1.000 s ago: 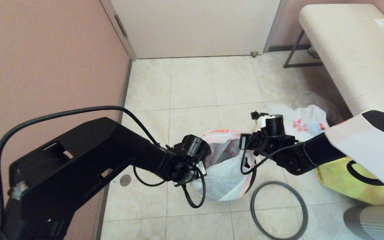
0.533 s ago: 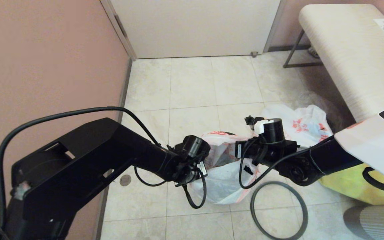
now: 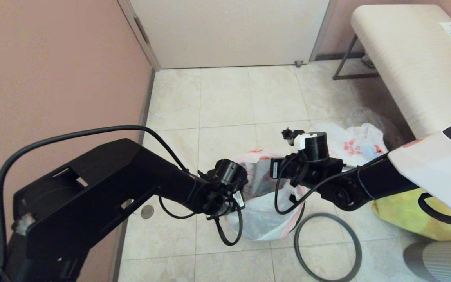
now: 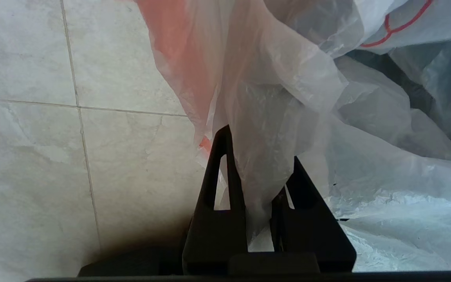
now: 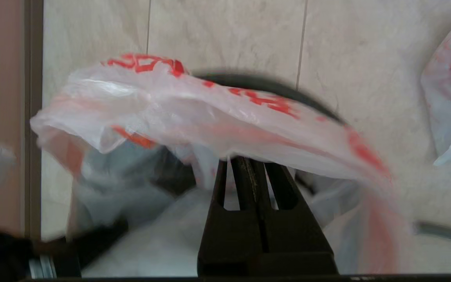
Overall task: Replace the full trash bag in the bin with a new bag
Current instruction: Put the new garbage bag on the trash can
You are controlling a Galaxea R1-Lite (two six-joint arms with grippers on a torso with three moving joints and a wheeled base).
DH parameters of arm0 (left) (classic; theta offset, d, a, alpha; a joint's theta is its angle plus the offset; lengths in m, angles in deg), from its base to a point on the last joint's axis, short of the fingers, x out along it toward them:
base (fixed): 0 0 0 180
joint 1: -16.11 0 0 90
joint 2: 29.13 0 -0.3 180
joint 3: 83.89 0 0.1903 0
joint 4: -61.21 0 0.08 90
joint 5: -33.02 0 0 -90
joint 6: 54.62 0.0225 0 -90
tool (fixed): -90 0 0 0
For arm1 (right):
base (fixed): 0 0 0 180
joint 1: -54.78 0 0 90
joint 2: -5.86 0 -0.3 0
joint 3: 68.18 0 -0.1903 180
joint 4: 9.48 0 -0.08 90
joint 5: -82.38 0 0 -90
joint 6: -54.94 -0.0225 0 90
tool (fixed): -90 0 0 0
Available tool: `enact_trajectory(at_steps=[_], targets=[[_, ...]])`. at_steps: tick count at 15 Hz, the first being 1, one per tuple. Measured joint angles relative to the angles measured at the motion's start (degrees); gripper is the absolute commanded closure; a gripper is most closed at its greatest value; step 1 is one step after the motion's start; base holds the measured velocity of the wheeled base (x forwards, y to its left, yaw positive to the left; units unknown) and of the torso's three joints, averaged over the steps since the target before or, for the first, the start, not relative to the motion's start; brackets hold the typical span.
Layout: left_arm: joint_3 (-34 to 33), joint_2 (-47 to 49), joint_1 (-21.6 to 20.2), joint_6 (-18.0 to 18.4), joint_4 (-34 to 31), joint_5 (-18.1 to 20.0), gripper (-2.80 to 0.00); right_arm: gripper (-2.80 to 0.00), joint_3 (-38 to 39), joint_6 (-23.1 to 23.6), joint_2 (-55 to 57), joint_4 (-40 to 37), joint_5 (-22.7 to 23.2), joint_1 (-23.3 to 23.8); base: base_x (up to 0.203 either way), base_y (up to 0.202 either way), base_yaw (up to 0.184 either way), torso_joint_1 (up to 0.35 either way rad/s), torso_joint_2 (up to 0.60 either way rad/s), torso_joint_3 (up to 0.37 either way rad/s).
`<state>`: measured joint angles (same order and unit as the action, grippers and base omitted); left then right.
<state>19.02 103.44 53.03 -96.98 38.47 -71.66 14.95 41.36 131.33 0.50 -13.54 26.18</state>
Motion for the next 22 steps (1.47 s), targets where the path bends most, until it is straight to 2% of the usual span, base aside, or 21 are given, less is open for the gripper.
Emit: enact_trajectory(at_steps=[3, 5, 8, 12, 18, 22], targets=[[-0.5, -0.29, 0.39, 0.25, -0.01, 1.57, 0.0, 0.0, 0.45, 1.92, -0.81, -1.94, 7.05, 2.17, 0.0, 0.0, 0.0, 0.0, 0.0, 0.0], [-1.27, -0.51, 0.38, 1.48, 0.11, 3.5, 0.0, 0.0, -1.92, 2.28, -0.2, -3.74, 9.33, 2.96, 0.0, 0.0, 0.0, 0.0, 0.0, 0.0], [-3.15, -0.79, -0.05, 2.04, 3.51, 4.32, 0.0, 0.0, -7.48, 2.29, 2.04, -5.42, 9.79, 4.31, 0.0, 0.0, 0.0, 0.0, 0.0, 0.0], [-5.58, -1.34, -0.18, 3.41, 8.83, 4.02, 0.0, 0.0, -16.27, 2.29, 6.87, -11.26, 9.71, 7.96, 0.0, 0.0, 0.0, 0.0, 0.0, 0.0], [-7.55, -1.38, -2.43, 3.46, 14.37, 3.0, 0.0, 0.0, -17.8, 2.3, 12.89, -11.3, 9.74, 13.06, 0.0, 0.0, 0.0, 0.0, 0.0, 0.0], [-7.67, -1.15, -3.47, 3.54, 15.46, 2.94, 0.0, 0.0, -13.92, 2.09, 12.8, -11.54, 9.85, 13.61, 0.0, 0.0, 0.0, 0.0, 0.0, 0.0]])
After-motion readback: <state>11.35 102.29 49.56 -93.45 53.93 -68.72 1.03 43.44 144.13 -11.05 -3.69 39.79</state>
